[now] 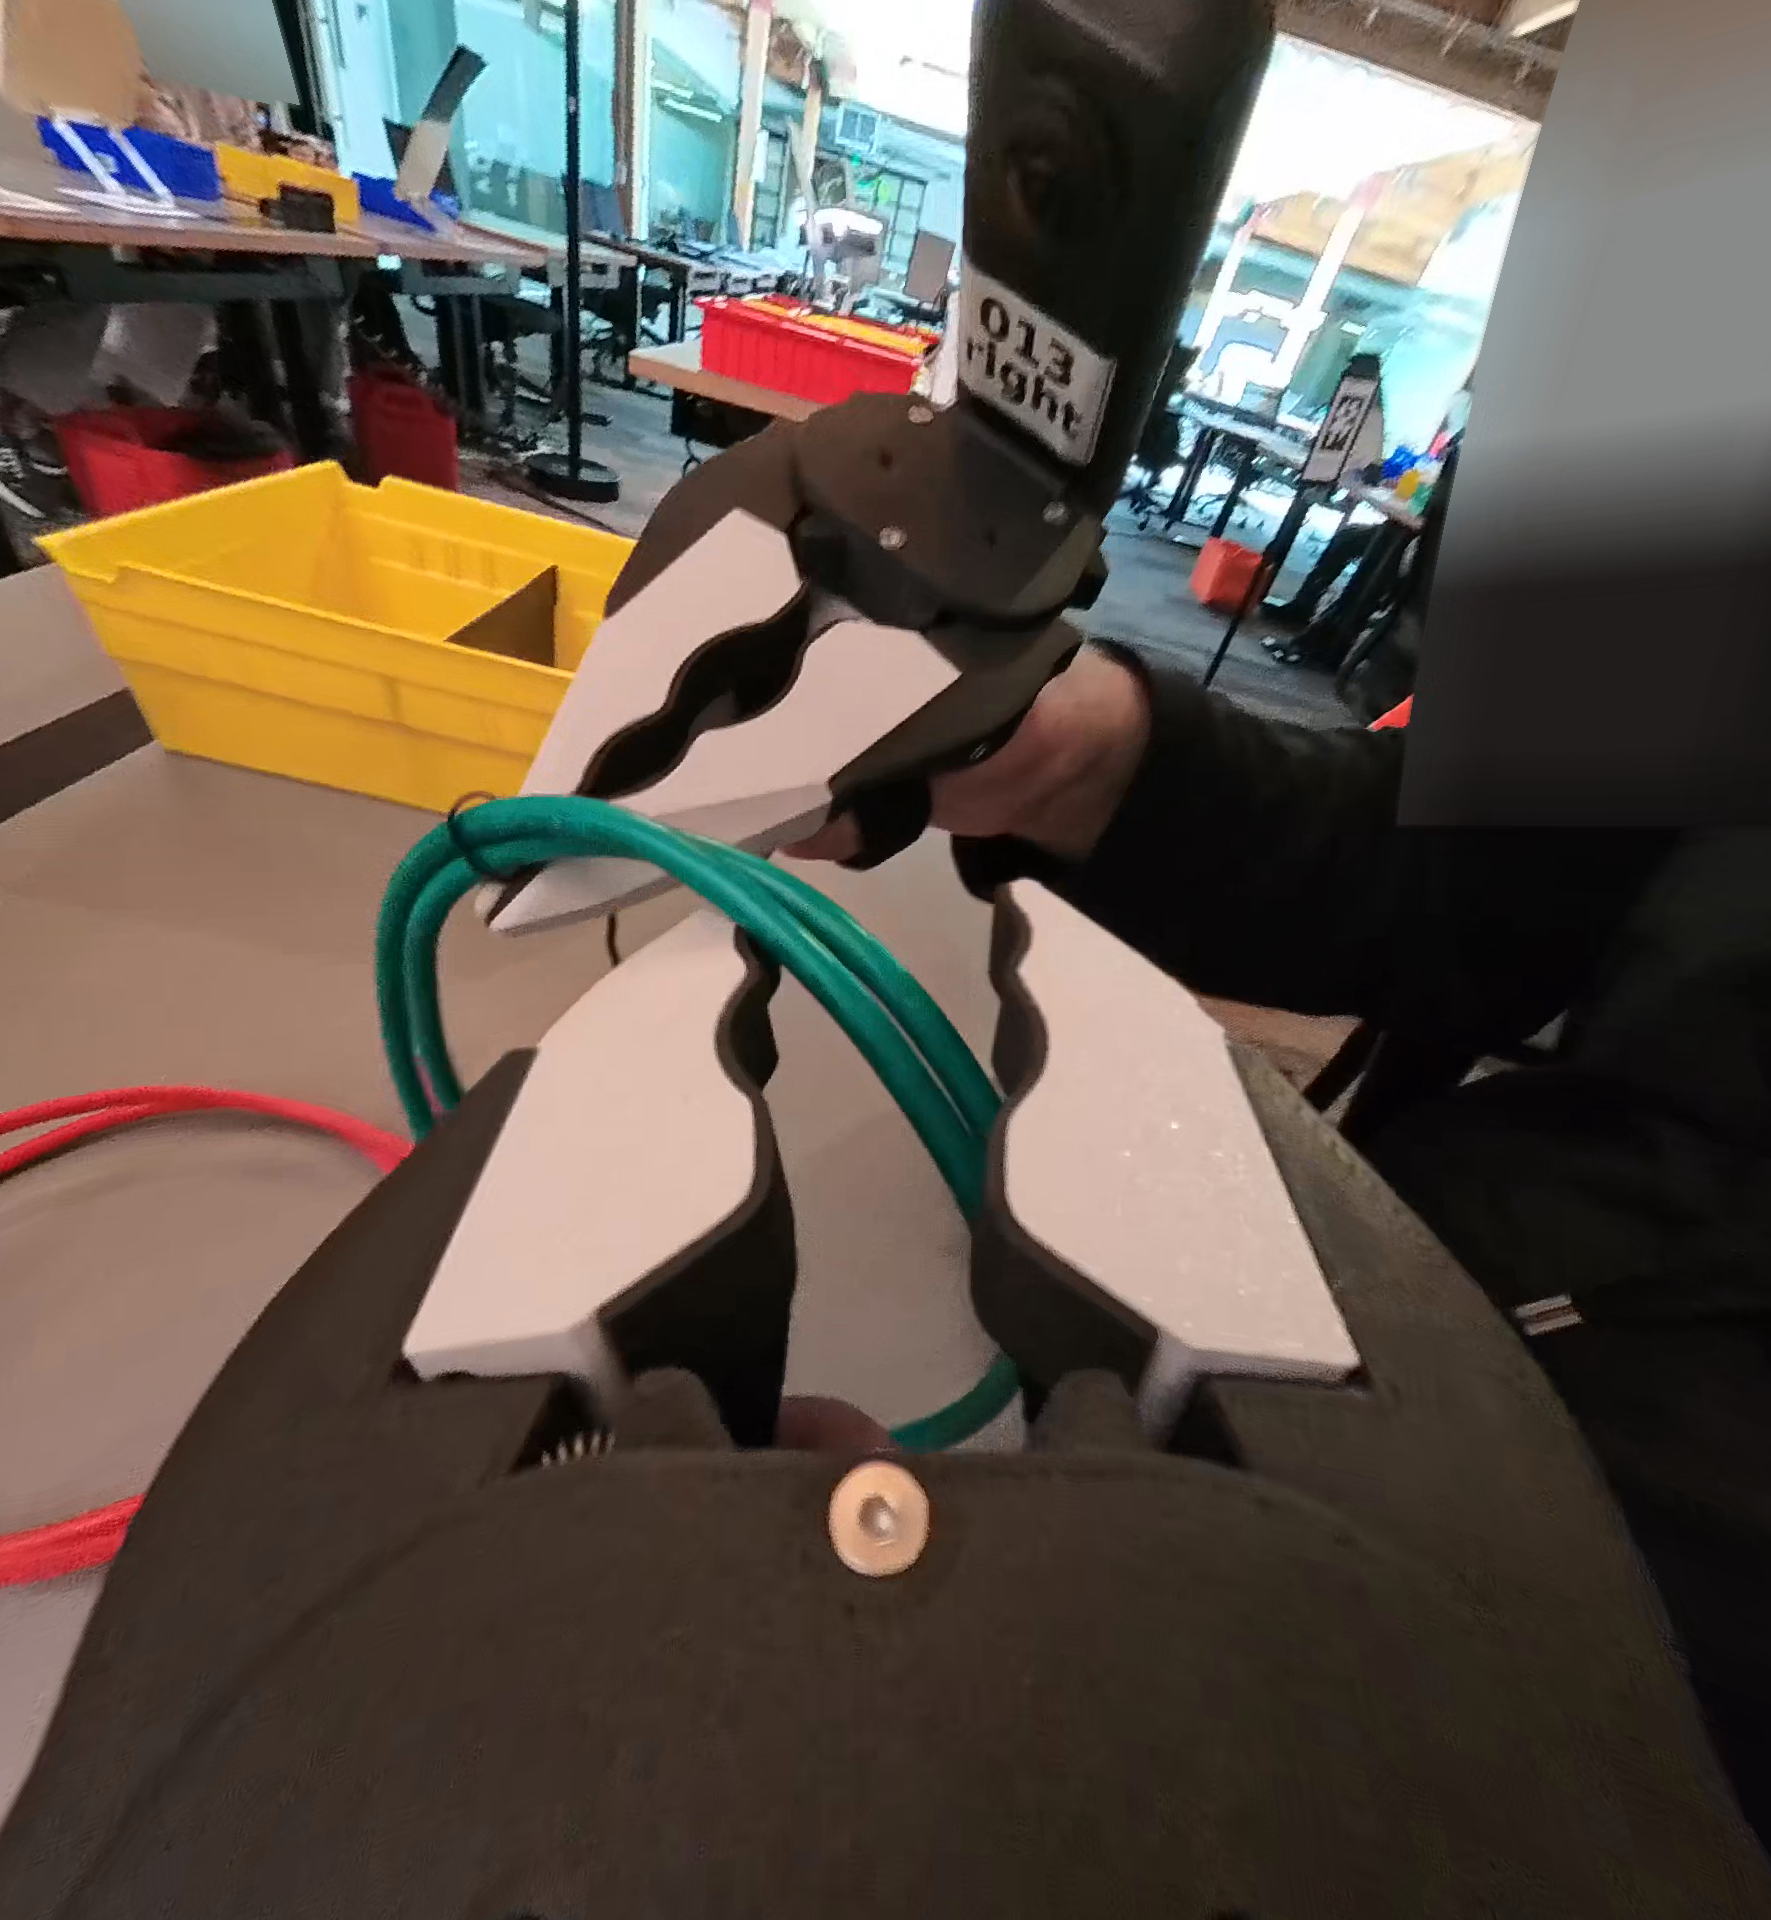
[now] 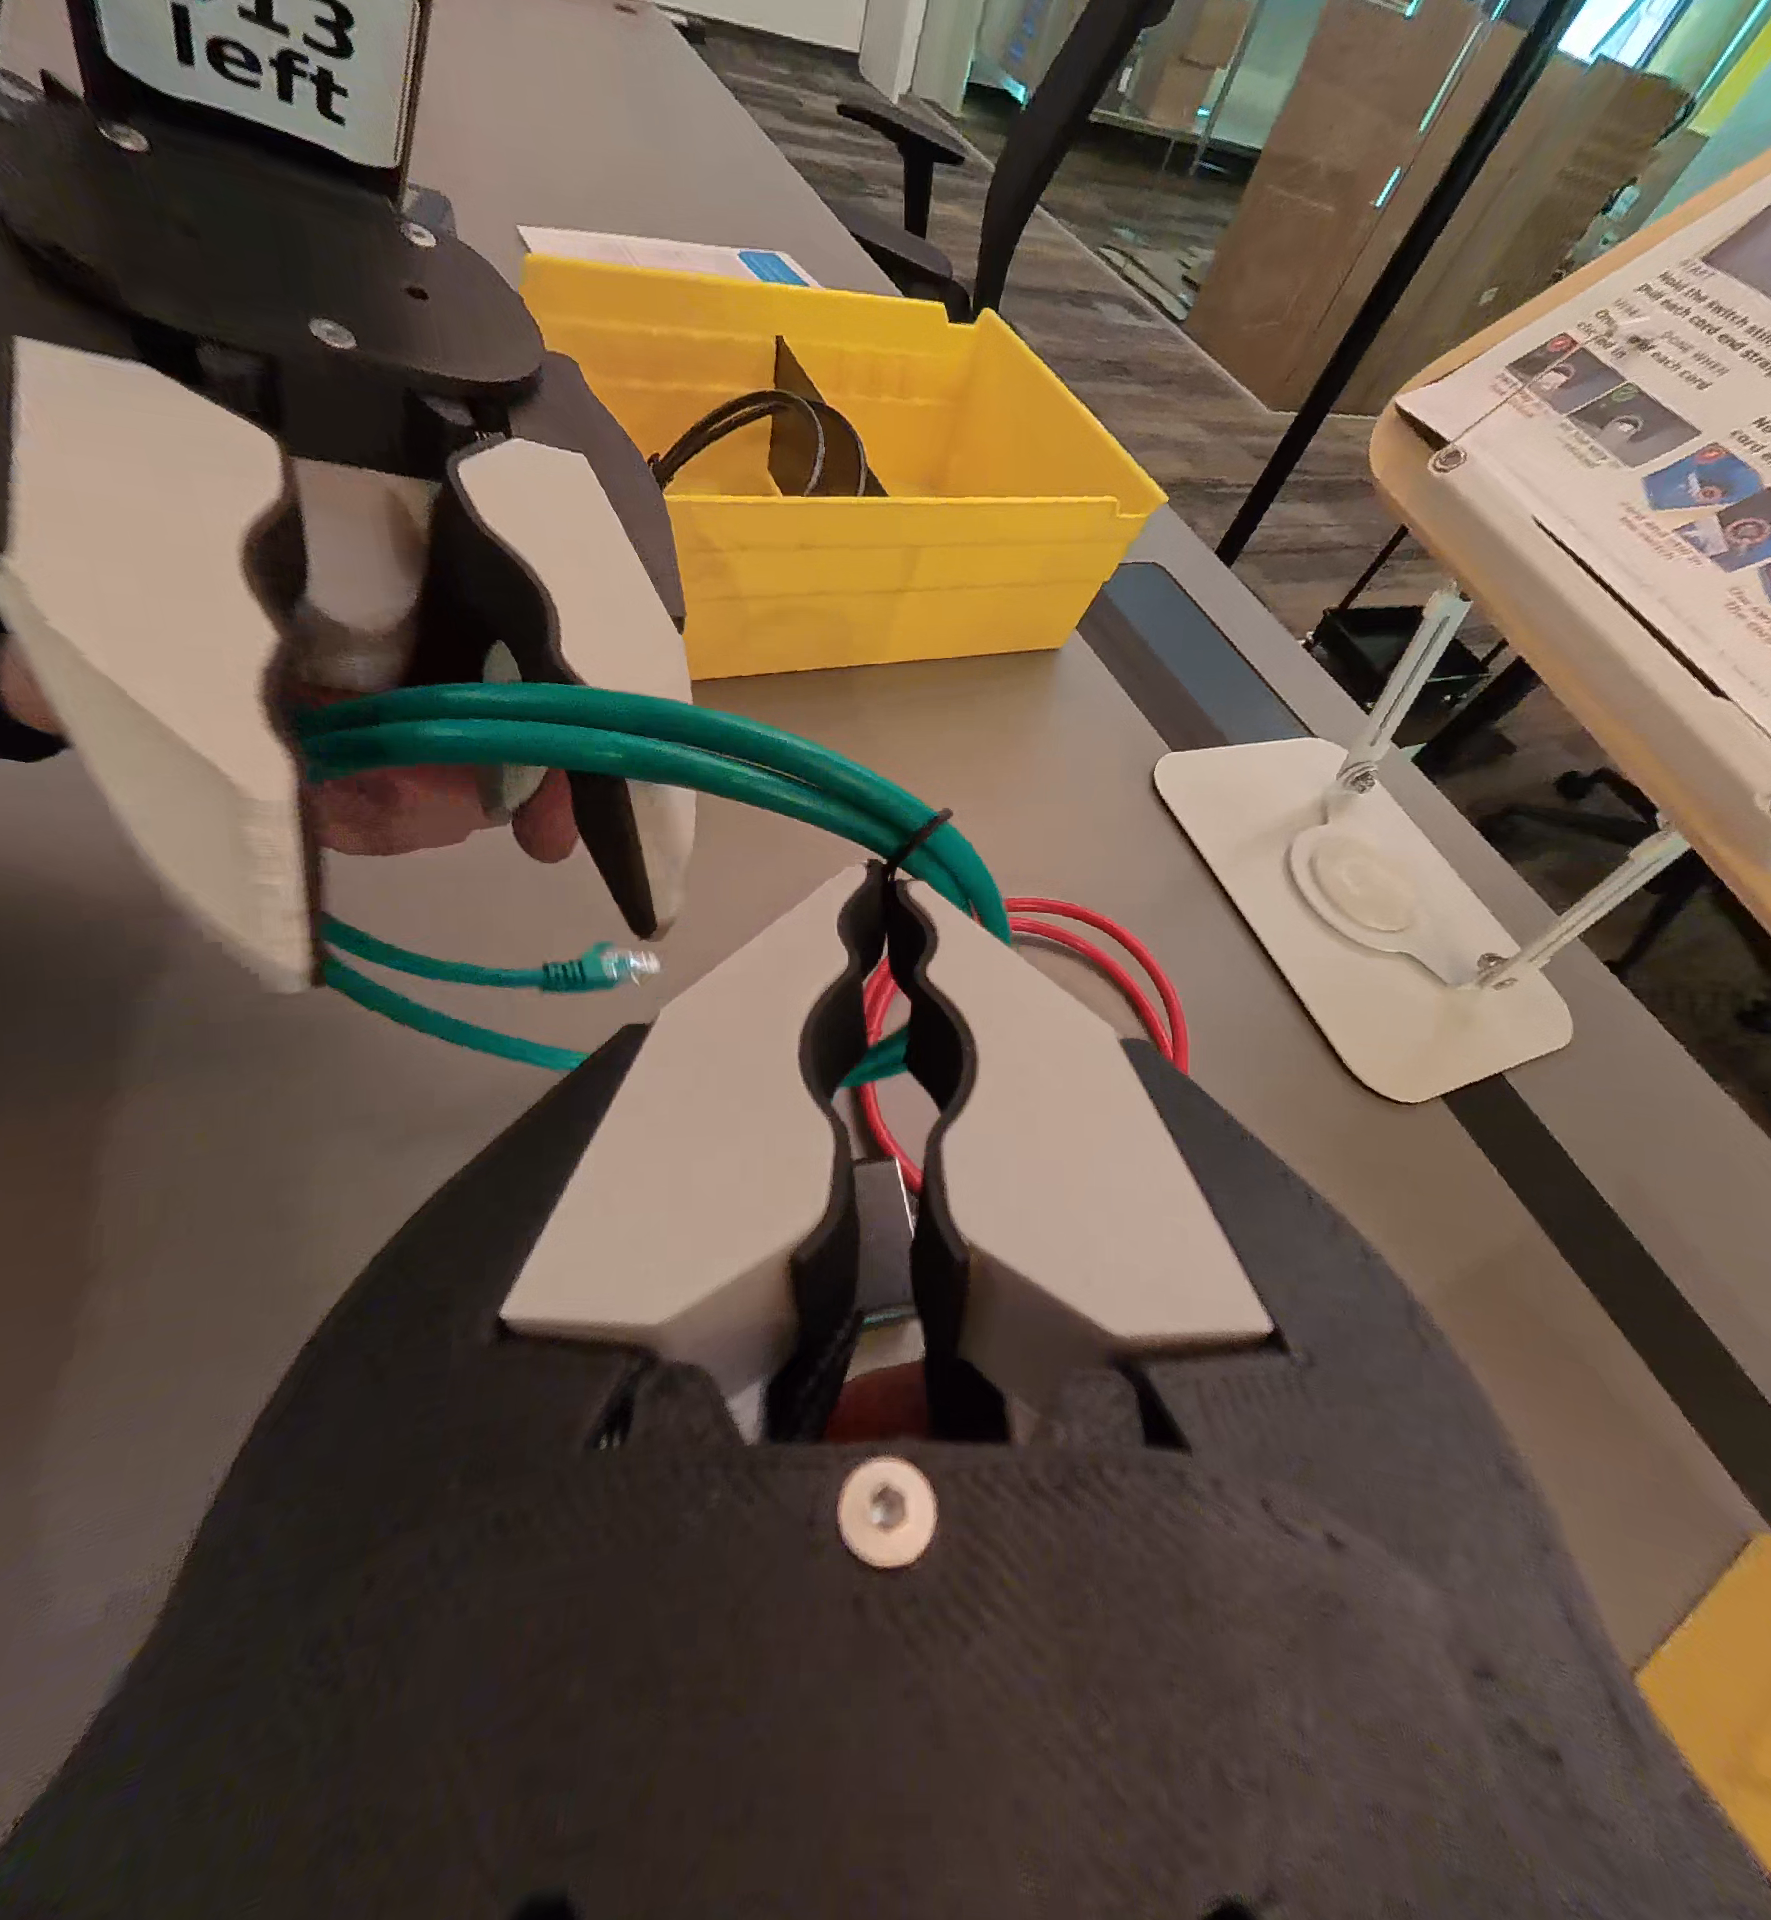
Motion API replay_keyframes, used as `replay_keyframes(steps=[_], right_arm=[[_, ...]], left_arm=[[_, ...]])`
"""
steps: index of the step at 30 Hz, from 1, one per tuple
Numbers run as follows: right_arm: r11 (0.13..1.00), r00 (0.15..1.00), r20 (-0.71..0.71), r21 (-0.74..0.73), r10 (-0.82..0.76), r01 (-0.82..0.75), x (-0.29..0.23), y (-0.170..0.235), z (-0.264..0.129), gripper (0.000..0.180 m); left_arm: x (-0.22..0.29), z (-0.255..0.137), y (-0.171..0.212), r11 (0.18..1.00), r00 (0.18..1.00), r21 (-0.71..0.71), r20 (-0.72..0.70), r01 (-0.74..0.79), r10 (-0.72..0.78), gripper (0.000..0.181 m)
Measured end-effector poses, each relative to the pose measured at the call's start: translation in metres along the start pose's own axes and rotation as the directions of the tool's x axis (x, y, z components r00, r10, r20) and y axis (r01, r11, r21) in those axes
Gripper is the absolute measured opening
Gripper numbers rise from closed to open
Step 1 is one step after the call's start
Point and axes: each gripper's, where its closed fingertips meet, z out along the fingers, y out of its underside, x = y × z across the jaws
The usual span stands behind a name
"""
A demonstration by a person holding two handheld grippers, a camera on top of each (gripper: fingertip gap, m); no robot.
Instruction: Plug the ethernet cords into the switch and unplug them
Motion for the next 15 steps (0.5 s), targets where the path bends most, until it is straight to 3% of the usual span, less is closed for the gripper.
replay_keyframes(steps=[6,15], right_arm=[[0.996,0.997,-0.025,-0.054,-0.069,0.067,0.000,0.007,0.002,0.000],[0.992,0.995,-0.016,-0.088,-0.098,0.096,-0.001,0.012,0.002,0.000]], left_arm=[[0.003,0.003,-0.006,0.999,1.000,0.027,-0.006,0.021,-0.021,0.050],[-0.006,0.007,-0.007,0.999,0.994,-0.007,0.103,-0.034,0.035,0.051]])
